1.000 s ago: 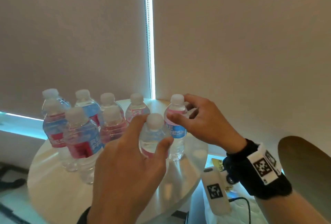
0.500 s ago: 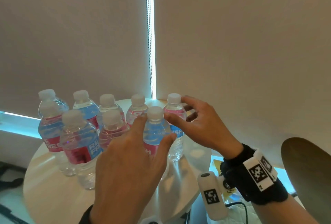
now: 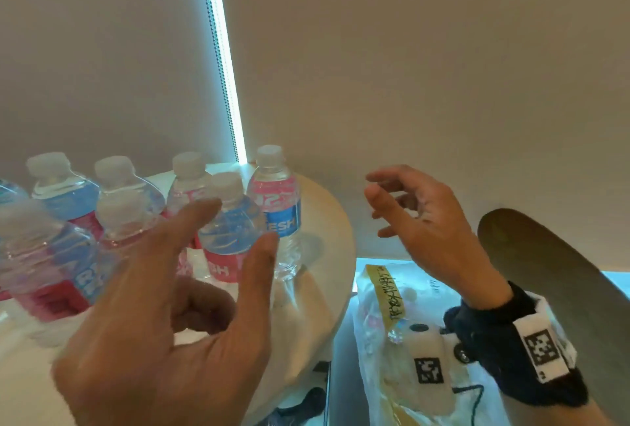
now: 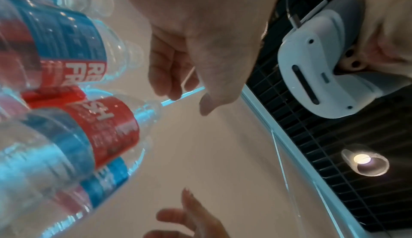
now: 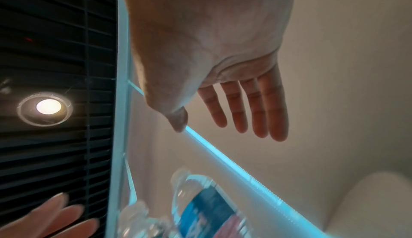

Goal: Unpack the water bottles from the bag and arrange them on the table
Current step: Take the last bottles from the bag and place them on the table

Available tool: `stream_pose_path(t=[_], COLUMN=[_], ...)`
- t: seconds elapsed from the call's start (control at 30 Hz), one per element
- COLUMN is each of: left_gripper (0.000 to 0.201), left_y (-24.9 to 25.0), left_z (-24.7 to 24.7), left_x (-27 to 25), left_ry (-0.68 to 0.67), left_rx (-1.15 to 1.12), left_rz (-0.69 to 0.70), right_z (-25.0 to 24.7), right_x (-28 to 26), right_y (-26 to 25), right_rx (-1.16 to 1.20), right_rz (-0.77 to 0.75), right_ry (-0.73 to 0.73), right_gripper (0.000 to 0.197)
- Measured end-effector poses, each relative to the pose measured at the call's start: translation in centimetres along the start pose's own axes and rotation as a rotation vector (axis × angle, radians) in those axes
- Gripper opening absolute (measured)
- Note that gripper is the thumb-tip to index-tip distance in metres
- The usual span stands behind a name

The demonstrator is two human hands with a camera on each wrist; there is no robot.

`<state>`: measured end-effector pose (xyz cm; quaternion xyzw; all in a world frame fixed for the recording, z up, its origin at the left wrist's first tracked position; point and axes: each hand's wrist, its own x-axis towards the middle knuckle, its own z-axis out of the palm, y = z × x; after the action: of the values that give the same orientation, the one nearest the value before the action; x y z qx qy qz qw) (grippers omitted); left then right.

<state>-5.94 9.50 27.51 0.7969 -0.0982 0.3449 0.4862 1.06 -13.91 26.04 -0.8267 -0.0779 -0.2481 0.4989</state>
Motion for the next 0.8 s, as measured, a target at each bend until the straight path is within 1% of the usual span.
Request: stream_pose_path(t=[0.07,0.13,0.17,0.2,0.23,0.27,0.33,0.37,0.4,0.47,0.53,0.6,0.63,0.7,0.77,0.8], left_gripper=[0.019,0.009,0.009,0.012,0.014,0.014,0.011,0.01,0.012,0.007,0.032,0.051,0.059,0.072,0.075,0.074], left_y=[1.3,1.6,1.2,0.6,-0.2,-1.3,-3.2,-4.3,-5.6,-7.7,-9.9,-11.4,-11.9,-12.6,-13.2,-13.5], left_z=[1.2,3.1,4.7,6.4,8.3,10.3,14.2,16.1,17.8,21.0,23.8,26.2,27.2,28.8,29.8,30.2], left_x=[-1.7,-3.5,-4.7,-5.9,-7.0,-8.2,-10.4,-11.4,-12.5,-14.3,-16.0,-17.1,-17.4,-17.7,-17.5,-17.4], left_ry=[-0.125,-0.245,-0.29,-0.351,-0.443,-0.558,-0.839,-0.943,-1.001,-1.048,-1.103,-1.099,-1.065,-0.977,-0.894,-0.867], left_rx=[-0.052,-0.097,-0.102,-0.11,-0.123,-0.136,-0.098,-0.079,-0.071,-0.076,-0.006,0.046,0.057,0.044,0.064,0.084], left_rz=[0.051,0.211,0.279,0.299,0.268,0.197,-0.049,-0.138,-0.189,-0.271,-0.325,-0.359,-0.363,-0.43,-0.465,-0.48], right_z=[-2.4,-4.2,-4.8,-5.3,-5.6,-5.7,-5.6,-5.3,-4.9,-3.7,-2.4,-1.3,-0.7,0.4,1.2,1.4], right_x=[-2.0,-4.2,-5.4,-6.6,-7.9,-9.3,-12.1,-13.4,-14.5,-16.0,-16.8,-16.8,-16.6,-15.8,-14.8,-14.2], right_y=[2.1,4.8,6.4,8.2,10.1,12.1,15.8,17.4,18.8,20.9,22.6,23.8,24.3,24.7,24.8,24.7], right_rx=[-0.014,-0.06,-0.095,-0.133,-0.167,-0.197,-0.244,-0.27,-0.301,-0.351,-0.368,-0.377,-0.38,-0.358,-0.337,-0.316], right_rz=[0.09,0.212,0.28,0.348,0.41,0.472,0.581,0.622,0.651,0.69,0.729,0.749,0.754,0.768,0.755,0.73], right_ry=[0.051,0.084,0.09,0.092,0.089,0.085,0.06,0.035,0.005,-0.063,-0.128,-0.171,-0.18,-0.168,-0.146,-0.134], right_gripper=[0.043,0.04,0.038,0.035,0.033,0.029,0.019,0.016,0.015,0.014,0.01,0.01,0.011,0.028,0.044,0.046])
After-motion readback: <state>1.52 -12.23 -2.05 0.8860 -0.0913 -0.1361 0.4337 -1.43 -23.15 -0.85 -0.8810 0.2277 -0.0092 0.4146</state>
